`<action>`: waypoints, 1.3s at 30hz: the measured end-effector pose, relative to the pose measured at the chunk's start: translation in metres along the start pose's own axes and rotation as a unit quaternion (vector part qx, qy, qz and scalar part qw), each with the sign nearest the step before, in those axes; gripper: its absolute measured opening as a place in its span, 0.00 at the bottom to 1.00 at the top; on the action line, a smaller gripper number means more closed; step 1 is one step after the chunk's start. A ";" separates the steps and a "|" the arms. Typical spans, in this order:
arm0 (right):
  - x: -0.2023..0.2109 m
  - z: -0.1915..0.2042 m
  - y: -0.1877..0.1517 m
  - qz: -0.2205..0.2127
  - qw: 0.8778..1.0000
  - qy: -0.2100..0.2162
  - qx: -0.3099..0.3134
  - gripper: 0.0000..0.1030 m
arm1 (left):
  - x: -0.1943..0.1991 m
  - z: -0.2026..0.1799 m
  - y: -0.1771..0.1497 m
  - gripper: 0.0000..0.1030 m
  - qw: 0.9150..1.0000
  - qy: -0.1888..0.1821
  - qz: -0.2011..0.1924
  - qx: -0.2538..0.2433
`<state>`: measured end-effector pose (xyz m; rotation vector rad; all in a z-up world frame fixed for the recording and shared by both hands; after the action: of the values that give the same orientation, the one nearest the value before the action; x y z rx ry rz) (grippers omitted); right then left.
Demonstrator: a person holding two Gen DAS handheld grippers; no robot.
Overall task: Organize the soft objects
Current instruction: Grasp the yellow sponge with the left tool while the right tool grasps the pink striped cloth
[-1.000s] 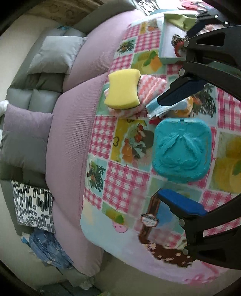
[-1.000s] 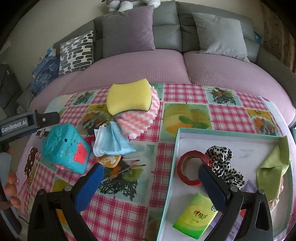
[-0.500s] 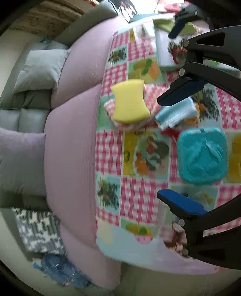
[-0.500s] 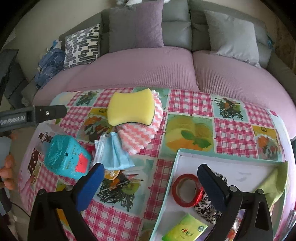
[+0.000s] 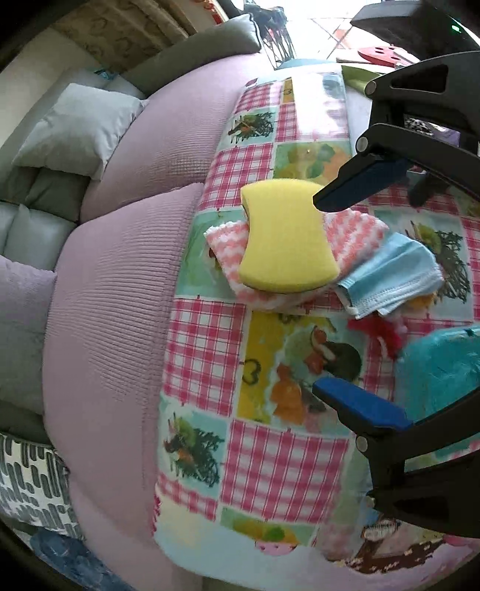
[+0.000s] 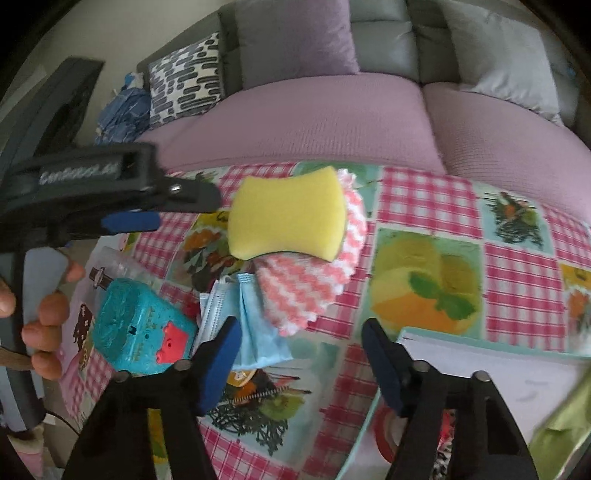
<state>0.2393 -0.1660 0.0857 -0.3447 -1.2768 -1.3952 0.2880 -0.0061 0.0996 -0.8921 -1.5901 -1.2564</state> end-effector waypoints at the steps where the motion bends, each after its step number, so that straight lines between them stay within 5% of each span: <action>1: -0.005 0.000 0.000 0.004 1.000 0.001 0.001 0.61 | -0.004 -0.002 0.001 0.88 1.000 0.000 0.007 -0.003; 11: -0.038 -0.007 0.004 0.023 0.999 0.023 -0.017 0.43 | -0.041 -0.013 0.006 0.71 0.999 -0.016 0.040 0.009; 17: -0.047 -0.011 0.004 0.029 0.999 0.028 -0.024 0.36 | -0.052 -0.015 0.006 0.46 0.998 -0.027 0.049 0.012; 23: -0.060 -0.012 0.003 0.035 0.998 0.035 -0.031 0.26 | -0.058 -0.013 0.007 0.40 0.997 -0.047 0.058 0.027; 28: -0.061 -0.013 0.002 0.033 0.998 0.037 -0.034 0.03 | -0.060 -0.013 0.005 0.31 0.996 -0.056 0.056 0.034; 39: -0.042 -0.007 0.004 0.014 0.999 0.039 -0.024 0.00 | -0.052 -0.008 0.001 0.14 0.996 -0.064 0.044 0.036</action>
<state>0.2583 -0.1489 0.0518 -0.3365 -1.1728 -1.4035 0.3083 -0.0146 0.0516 -1.0019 -1.6669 -1.0926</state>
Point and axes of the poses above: each gripper's, at about its wrist camera, not at the fingertips, and x roughly against the way its jaws point, z to its left, y to its top, the point moved 2 cm from there along -x, roughly the way its jaws point, and after that the axes turned 10 degrees about y, right-handed, at the moved point
